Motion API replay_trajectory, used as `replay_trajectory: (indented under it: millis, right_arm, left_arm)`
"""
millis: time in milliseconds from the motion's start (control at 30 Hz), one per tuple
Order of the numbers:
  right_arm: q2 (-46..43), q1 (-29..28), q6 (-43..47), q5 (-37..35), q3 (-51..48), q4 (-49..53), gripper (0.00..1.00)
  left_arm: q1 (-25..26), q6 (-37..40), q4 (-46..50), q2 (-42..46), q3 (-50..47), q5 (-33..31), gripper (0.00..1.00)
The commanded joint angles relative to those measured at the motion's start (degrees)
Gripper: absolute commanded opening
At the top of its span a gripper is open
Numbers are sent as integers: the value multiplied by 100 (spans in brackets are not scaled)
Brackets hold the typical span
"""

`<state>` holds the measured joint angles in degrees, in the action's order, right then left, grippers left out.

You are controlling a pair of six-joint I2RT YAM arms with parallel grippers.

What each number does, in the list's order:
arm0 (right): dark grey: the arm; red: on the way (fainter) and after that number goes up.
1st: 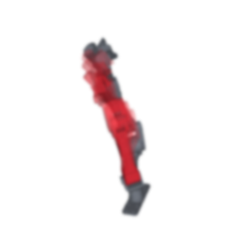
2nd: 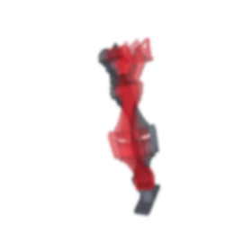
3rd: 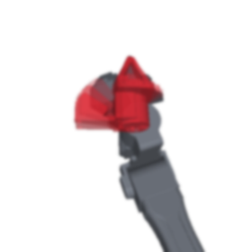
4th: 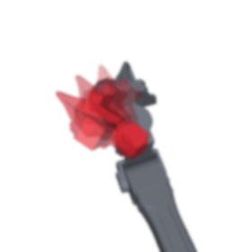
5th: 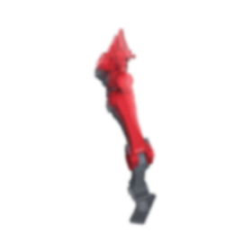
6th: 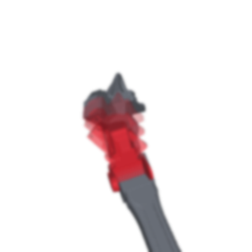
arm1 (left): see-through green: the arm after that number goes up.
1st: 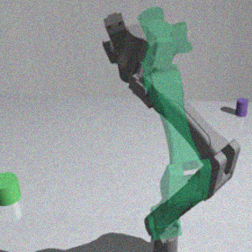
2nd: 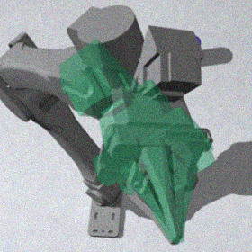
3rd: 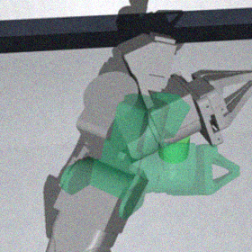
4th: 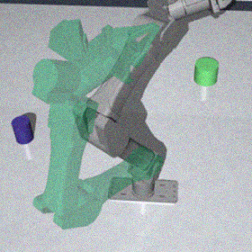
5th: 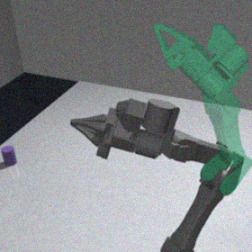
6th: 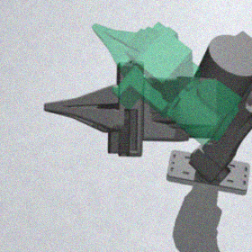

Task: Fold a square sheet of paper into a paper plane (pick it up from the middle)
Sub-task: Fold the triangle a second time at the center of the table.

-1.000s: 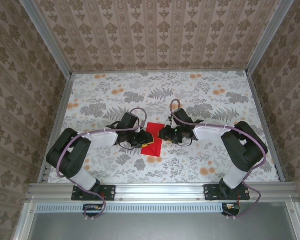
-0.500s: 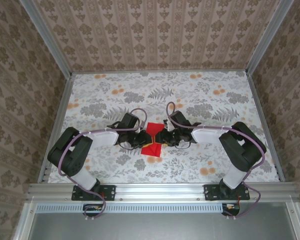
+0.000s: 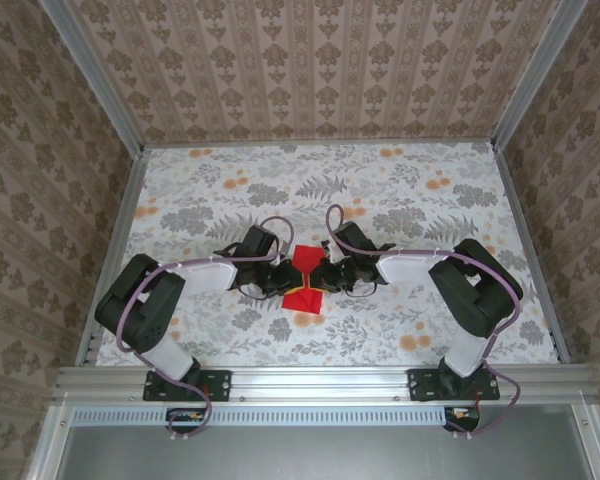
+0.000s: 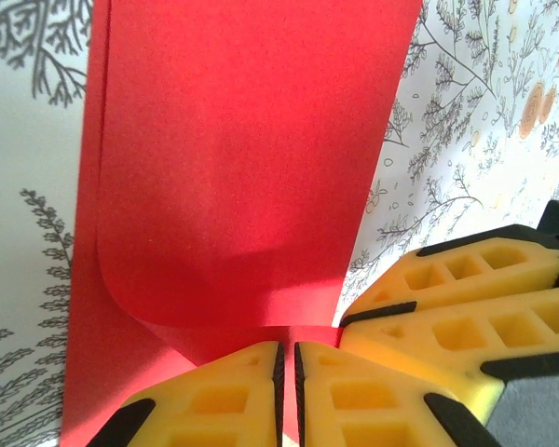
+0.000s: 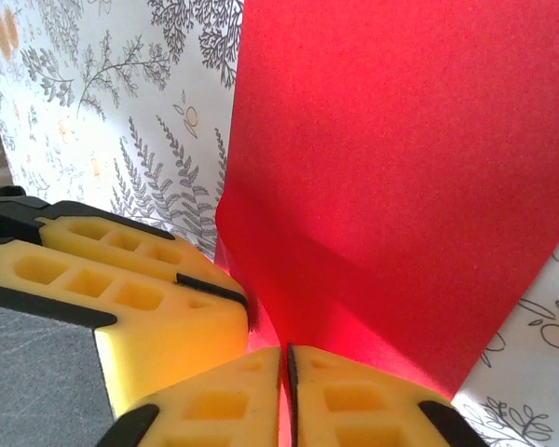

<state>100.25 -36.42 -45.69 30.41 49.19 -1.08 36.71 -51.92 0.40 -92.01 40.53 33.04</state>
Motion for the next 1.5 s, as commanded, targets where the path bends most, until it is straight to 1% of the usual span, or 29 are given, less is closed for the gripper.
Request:
replay_trajectory:
  millis: [0, 233, 533, 1467]
  right_arm:
    - [65, -23, 278, -326, 232, 344, 8]
    - [162, -26, 539, -657, 423, 687, 7]
    - [204, -14, 571, -925, 435, 800, 6]
    - [412, -1, 621, -1107, 599, 930, 7]
  left_arm:
    - [-32, 39, 96, 179, 99, -8, 15]
    - [-32, 33, -146, 229, 52, 182, 16]
    - [-15, 65, -252, -48, 162, 334, 16]
    - [56, 138, -222, -520, 361, 344, 16]
